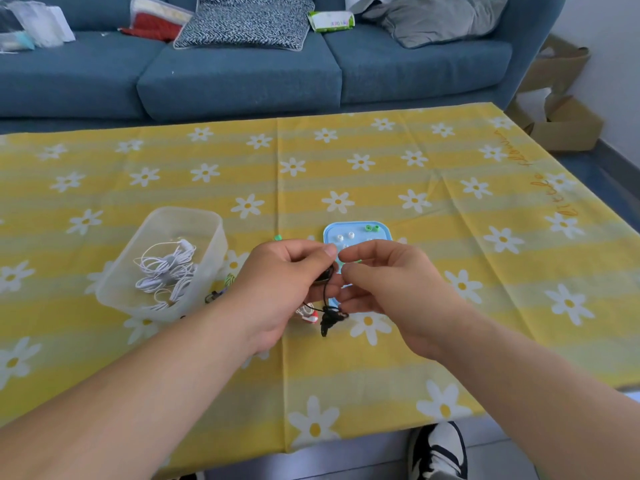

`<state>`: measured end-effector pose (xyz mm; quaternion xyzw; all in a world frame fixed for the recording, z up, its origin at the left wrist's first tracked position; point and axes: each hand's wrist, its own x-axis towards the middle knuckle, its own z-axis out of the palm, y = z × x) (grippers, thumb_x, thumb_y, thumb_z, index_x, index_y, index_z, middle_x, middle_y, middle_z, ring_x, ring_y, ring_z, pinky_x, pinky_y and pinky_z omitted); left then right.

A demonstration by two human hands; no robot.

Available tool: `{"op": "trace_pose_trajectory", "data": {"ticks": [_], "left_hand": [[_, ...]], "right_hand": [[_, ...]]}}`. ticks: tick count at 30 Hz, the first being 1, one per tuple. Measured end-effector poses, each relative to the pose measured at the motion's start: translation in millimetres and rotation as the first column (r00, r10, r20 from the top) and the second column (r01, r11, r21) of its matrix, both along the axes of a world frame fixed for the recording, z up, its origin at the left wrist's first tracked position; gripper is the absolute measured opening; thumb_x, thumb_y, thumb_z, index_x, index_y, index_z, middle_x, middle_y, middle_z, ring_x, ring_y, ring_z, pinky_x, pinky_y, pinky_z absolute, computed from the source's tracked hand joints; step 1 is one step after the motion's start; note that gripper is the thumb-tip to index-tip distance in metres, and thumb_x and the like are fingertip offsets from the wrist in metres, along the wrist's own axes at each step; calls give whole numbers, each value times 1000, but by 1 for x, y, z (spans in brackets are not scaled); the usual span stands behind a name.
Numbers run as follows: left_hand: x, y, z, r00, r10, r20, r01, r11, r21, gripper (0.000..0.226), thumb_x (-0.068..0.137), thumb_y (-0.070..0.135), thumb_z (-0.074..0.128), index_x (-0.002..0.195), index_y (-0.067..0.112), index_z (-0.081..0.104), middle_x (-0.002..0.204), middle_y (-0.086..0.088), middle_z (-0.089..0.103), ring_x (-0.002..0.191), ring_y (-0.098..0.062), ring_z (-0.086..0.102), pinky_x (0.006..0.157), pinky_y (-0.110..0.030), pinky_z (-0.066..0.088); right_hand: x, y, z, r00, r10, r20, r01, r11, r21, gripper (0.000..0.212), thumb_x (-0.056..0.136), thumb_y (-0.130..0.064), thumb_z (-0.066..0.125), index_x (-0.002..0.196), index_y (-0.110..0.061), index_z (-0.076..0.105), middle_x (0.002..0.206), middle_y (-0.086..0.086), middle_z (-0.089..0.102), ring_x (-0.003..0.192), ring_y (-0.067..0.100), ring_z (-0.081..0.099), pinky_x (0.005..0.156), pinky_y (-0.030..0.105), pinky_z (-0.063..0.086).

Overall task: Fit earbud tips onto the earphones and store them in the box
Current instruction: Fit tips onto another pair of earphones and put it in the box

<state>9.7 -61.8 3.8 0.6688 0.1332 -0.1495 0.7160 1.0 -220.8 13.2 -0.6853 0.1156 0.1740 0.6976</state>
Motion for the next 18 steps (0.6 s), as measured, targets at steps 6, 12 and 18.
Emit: {"op": "trace_pose_trajectory", "data": {"ticks": [6,12,18], "left_hand": [[2,-4,4,991,104,-87,-106,994,-17,16,89,23,78,92,8,73,60,1,64,43,-13,60,47,-20,49],[-1,-9,5,992,65,-113,-72,996,-56,31,95,38,70,95,8,76,80,-6,76,61,-15,68,65,-27,55],[0,0,3,993,111,-43,-113,992,-57,16,101,11,62,103,4,76,95,-14,80,80,-23,78,83,-33,63]], "right_hand": [[-3,2,3,976,105,189,-42,949,-311,25,75,-18,89,93,-19,72,94,2,73,78,23,74,65,26,61],[-1,5,0,967,103,233,-17,939,-345,12,80,-25,85,85,-20,76,80,-2,78,78,17,74,69,24,60],[-1,1,2,965,60,256,7,968,-252,8,84,-15,78,89,-20,77,82,-3,78,81,10,73,77,26,61]]}}
